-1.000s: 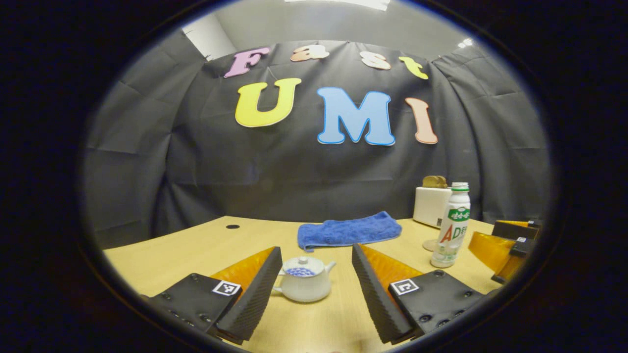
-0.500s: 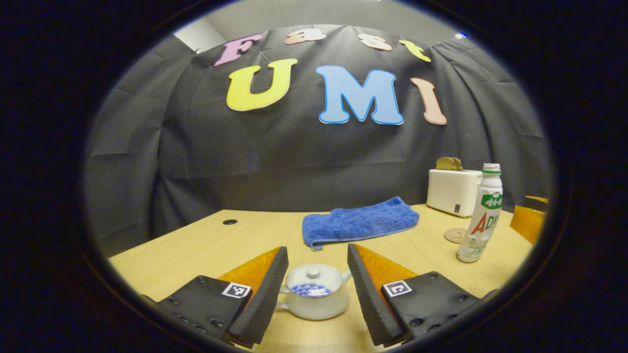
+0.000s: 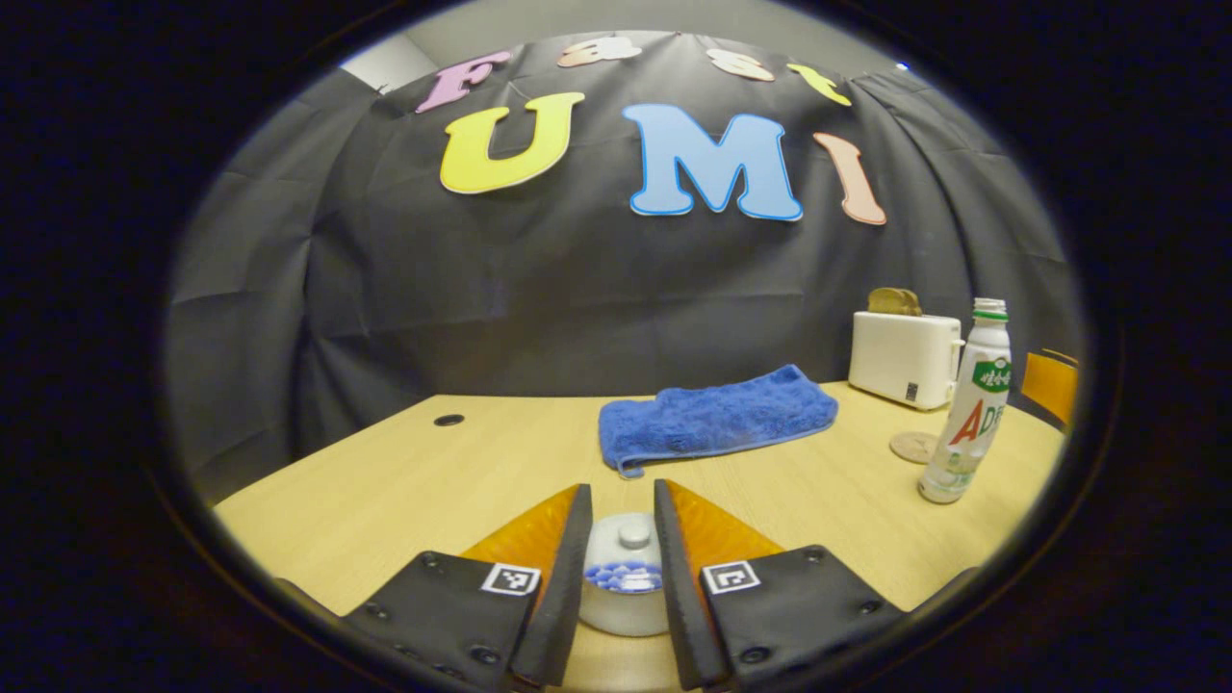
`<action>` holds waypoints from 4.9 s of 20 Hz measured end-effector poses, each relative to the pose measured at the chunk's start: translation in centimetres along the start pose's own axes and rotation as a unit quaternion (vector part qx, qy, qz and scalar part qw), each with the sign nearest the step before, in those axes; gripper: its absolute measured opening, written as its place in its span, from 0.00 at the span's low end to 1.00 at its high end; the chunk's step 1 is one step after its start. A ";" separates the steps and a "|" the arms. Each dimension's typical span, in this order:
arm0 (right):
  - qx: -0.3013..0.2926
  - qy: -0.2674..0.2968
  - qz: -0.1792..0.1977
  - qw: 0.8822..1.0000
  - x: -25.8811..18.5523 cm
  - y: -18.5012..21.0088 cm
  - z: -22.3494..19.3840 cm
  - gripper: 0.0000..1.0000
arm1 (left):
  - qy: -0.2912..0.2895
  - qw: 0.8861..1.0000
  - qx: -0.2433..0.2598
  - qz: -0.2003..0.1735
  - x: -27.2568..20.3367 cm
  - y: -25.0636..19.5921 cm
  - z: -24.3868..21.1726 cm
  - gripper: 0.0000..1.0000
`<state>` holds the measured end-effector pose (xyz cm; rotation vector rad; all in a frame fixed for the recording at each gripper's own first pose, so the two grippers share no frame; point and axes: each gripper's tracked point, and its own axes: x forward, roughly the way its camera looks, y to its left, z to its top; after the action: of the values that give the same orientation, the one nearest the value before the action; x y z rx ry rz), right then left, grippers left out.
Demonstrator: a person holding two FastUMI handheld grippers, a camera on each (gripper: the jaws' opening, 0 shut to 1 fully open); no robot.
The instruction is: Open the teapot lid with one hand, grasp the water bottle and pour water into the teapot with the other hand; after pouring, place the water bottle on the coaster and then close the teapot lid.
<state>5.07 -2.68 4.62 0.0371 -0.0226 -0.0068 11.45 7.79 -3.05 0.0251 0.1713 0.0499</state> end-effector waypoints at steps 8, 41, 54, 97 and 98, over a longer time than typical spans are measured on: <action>-0.001 0.020 -0.013 1.000 0.6 -1.5 -1.9 0.93 | -0.011 0.999 -0.020 -0.028 0.4 -0.2 0.7 0.13; -0.102 0.063 -0.011 0.993 10.0 -1.4 -5.3 0.74 | -0.116 0.991 -0.024 -0.058 -13.3 -0.1 6.2 0.13; -0.269 0.051 0.060 0.960 10.9 5.6 -4.0 0.74 | -0.111 0.989 0.026 -0.092 -17.5 -0.1 1.9 0.16; -0.725 -0.060 0.130 0.674 10.5 15.6 -4.9 0.72 | -0.087 0.995 0.041 -0.017 -18.9 6.4 -1.1 0.12; -0.729 -0.062 0.128 0.670 10.5 15.7 -4.8 0.72 | -0.087 0.995 0.041 -0.017 -18.9 6.4 -1.2 0.13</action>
<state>15.73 13.10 0.60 -1.6094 -0.1547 0.2614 -7.63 13.25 -0.80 0.1084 0.0000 0.0068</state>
